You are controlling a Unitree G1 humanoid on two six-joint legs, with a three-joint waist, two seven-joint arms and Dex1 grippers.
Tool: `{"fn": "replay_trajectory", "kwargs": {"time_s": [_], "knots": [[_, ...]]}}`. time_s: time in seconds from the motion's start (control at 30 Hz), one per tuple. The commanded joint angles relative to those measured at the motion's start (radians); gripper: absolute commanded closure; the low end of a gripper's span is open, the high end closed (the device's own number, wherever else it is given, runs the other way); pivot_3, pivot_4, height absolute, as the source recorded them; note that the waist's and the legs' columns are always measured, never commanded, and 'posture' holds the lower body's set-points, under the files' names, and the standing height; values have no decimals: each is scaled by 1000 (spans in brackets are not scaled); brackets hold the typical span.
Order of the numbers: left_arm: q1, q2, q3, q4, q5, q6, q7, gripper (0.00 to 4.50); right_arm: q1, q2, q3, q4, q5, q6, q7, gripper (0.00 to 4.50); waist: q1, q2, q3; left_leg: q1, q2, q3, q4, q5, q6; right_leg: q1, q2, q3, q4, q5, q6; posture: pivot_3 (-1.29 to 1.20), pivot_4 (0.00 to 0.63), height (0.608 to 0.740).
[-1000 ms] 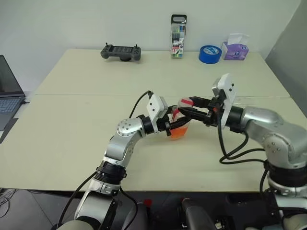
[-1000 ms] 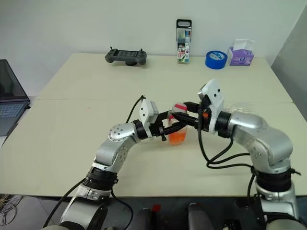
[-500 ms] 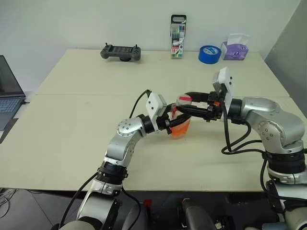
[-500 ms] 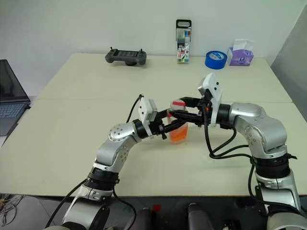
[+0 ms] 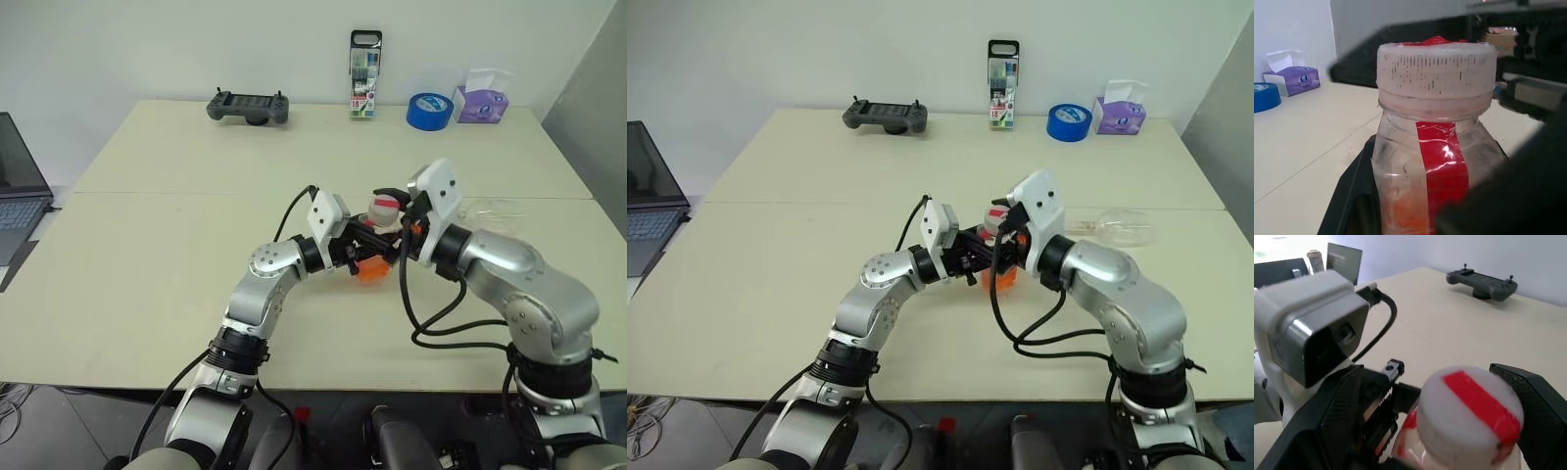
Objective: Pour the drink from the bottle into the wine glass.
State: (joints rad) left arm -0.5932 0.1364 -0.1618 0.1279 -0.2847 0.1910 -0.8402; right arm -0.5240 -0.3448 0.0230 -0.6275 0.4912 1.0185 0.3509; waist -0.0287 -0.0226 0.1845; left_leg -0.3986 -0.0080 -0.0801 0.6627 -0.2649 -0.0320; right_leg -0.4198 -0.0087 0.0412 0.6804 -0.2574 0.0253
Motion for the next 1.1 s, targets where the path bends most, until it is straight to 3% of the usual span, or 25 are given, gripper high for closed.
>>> {"fn": "replay_trajectory", "kwargs": {"time_s": [0.03,0.33,0.67,0.77,0.93,0.97,1.1], "knots": [[-22,-2,14,-20,1,-34,18,2613,27,74,-40,-166,-2,97,-155,144,-2,0,0,0,1,0,0,0,0,0,0,0,0,0,0,0,150,740],[-41,-15,26,24,11,-70,40,2617,-20,308,15,-271,-98,270,-447,144,-3,1,0,1,0,0,0,1,-1,0,4,0,1,0,0,0,150,740],[-54,-20,21,43,10,-89,37,2626,-39,364,41,-232,-164,298,-493,144,-3,1,0,0,0,0,0,1,-2,0,3,0,0,0,0,0,150,740],[-55,-18,22,46,10,-92,37,2626,-51,375,39,-231,-173,295,-490,775,-3,1,0,0,0,0,0,1,-2,0,4,0,1,0,0,0,150,740],[-48,-12,22,39,10,-91,37,2626,-64,370,32,-231,-175,289,-472,2546,-3,1,0,0,0,0,0,1,-2,0,4,0,0,0,0,0,150,740],[-47,-11,22,39,9,-91,38,2626,-68,370,29,-231,-177,288,-469,2718,-3,1,0,0,0,0,0,1,-1,0,4,0,0,0,0,0,150,740],[-46,-10,22,36,11,-90,45,2627,-77,345,20,-215,-176,292,-442,2713,-3,1,0,0,0,0,0,1,-1,0,4,0,0,0,0,0,150,740]]}}
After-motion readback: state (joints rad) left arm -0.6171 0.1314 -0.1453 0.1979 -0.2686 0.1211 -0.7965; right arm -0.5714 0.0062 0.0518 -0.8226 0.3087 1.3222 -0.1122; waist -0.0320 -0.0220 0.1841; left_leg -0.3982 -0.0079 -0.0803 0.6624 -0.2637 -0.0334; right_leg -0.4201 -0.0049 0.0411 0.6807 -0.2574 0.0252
